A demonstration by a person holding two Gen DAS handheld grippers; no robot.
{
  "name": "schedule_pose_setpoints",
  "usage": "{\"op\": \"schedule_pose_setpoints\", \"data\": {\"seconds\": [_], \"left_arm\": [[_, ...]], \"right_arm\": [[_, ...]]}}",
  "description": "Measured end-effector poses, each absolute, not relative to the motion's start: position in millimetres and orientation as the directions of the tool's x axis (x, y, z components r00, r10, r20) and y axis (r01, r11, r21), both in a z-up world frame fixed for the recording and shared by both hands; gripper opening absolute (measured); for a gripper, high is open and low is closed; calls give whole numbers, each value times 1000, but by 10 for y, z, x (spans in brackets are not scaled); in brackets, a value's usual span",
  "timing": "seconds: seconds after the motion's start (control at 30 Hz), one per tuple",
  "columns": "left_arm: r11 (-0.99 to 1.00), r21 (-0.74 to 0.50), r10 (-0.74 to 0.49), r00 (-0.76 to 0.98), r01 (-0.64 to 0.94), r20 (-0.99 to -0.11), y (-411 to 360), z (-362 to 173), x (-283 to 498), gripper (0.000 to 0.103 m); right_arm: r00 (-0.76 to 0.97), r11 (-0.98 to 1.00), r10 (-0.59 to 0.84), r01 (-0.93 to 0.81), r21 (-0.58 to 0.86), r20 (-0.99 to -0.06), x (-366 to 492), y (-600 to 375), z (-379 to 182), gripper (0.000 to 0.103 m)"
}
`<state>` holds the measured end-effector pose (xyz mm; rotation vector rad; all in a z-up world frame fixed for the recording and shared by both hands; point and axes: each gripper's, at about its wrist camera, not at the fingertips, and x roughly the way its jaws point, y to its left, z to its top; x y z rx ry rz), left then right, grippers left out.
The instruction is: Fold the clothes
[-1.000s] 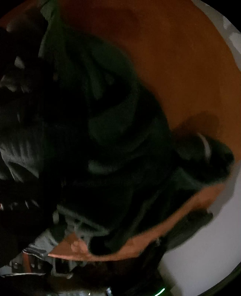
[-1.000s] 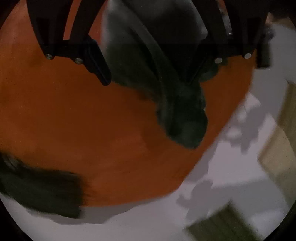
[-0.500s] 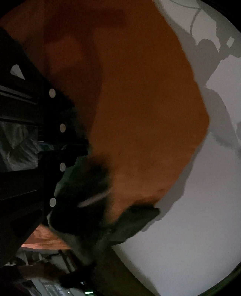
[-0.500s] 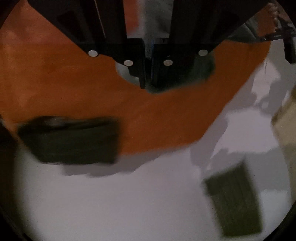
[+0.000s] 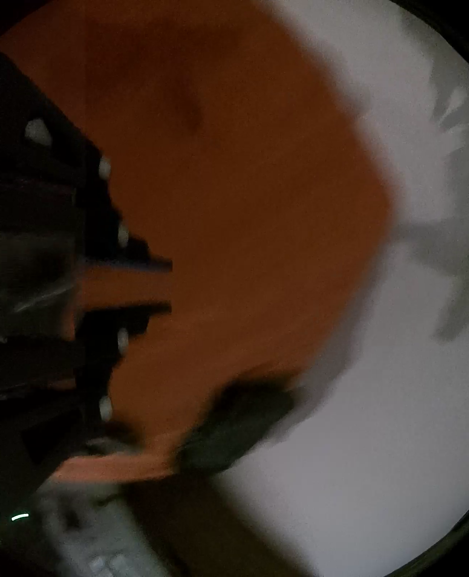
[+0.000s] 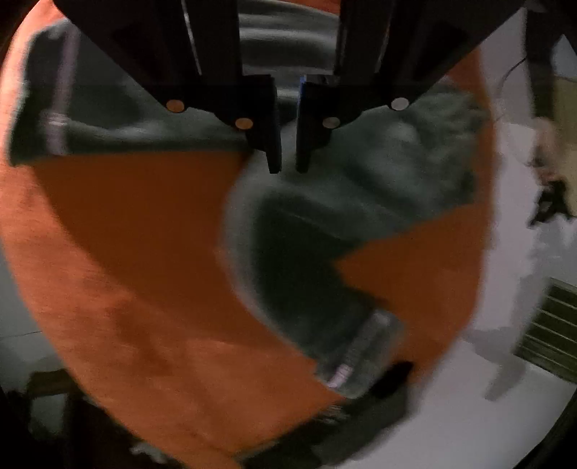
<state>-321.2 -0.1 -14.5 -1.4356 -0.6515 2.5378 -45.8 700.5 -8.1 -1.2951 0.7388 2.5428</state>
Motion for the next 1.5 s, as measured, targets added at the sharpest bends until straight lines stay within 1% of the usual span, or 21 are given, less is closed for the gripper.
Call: {"op": "schedule_pose_setpoints", "data": {"seconds": [0.03,0.1,0.13,0.17,0.23,0.4,0.47,0.5,0.53,0.57,0.63,0.77,0.9,0.93,1.0,1.03,1.07,1.2,1.27,1.37,1.5], "left_arm": [[-905,-421,358,-437,52,-825,204,-419,-3182,47],[-926,-376,348,-328,24,-878,437,-768,-3150,47],[-930,-366,347,-284,17,-894,530,-930,-3104,47],[-926,-377,361,-248,19,-899,593,-1068,-3069,47],[-914,-404,394,-173,27,-903,701,-1325,-3014,47],[-911,-409,411,-43,-43,-911,922,-1585,-2778,47],[-917,-383,393,-75,-115,-917,1010,-1519,-2639,47],[-929,-352,364,-101,-115,-926,1021,-1498,-2654,35],[-940,-321,335,-128,-115,-934,1033,-1478,-2669,8],[-950,-290,305,-155,-114,-940,1045,-1457,-2684,8],[-968,-227,245,-207,-108,-947,1068,-1414,-2713,8],[-969,-247,214,-412,28,-886,518,-878,-2952,8],[-939,-286,137,-553,192,-822,-97,-371,-3206,8],[-911,-334,144,-571,243,-808,-251,-302,-3234,8],[-824,-444,151,-620,351,-770,-503,-261,-3228,10],[-784,-486,161,-630,386,-760,-646,-292,-3235,14],[-746,-522,187,-622,414,-761,-737,-390,-3245,16],[-618,-627,346,-552,474,-758,-915,-827,-3200,38],[-565,-658,426,-507,498,-749,-941,-1035,-3120,39],[-602,-650,425,-504,463,-752,-960,-943,-2927,42],[-706,-599,407,-475,378,-780,-899,-746,-2575,61]], "right_arm": [[-578,-863,-62,-379,335,-814,-424,7027,-147,8],[-533,-874,-81,-368,317,-842,-358,7072,-280,13],[-511,-880,-90,-361,309,-855,-325,7094,-346,27],[-487,-885,-99,-355,300,-868,-292,7116,-412,48],[-472,-915,-99,-303,267,-876,-528,7080,-510,73],[-419,-988,-90,-77,134,-903,-1853,6637,-890,74],[-380,-999,5,-40,12,-925,-2309,6499,-1098,74],[-361,-999,36,-35,-25,-932,-2484,6444,-1226,73],[-342,-998,67,-29,-61,-937,-2656,6388,-1355,42],[-293,-997,76,-47,-65,-953,-2805,6383,-1487,14],[-347,-989,82,-141,-35,-934,-2846,6482,-1397,14],[-643,-854,89,-442,274,-760,-2040,7245,-520,13],[-696,-660,302,-646,383,-652,-878,8020,74,14],[-691,-620,340,-675,400,-638,-614,8165,159,15],[-633,-551,367,-739,389,-682,-225,8380,151,46],[-602,-514,377,-768,381,-704,-32,8487,145,80],[-594,-516,338,-766,384,-730,82,8561,56,87],[-553,-546,195,-747,379,-810,421,8718,-310,87],[-512,-609,177,-728,315,-840,370,8621,-469,87],[-445,-699,159,-681,218,-881,288,8472,-707,87],[-348,-802,148,-590,94,-926,178,8273,-1024,87]]}}
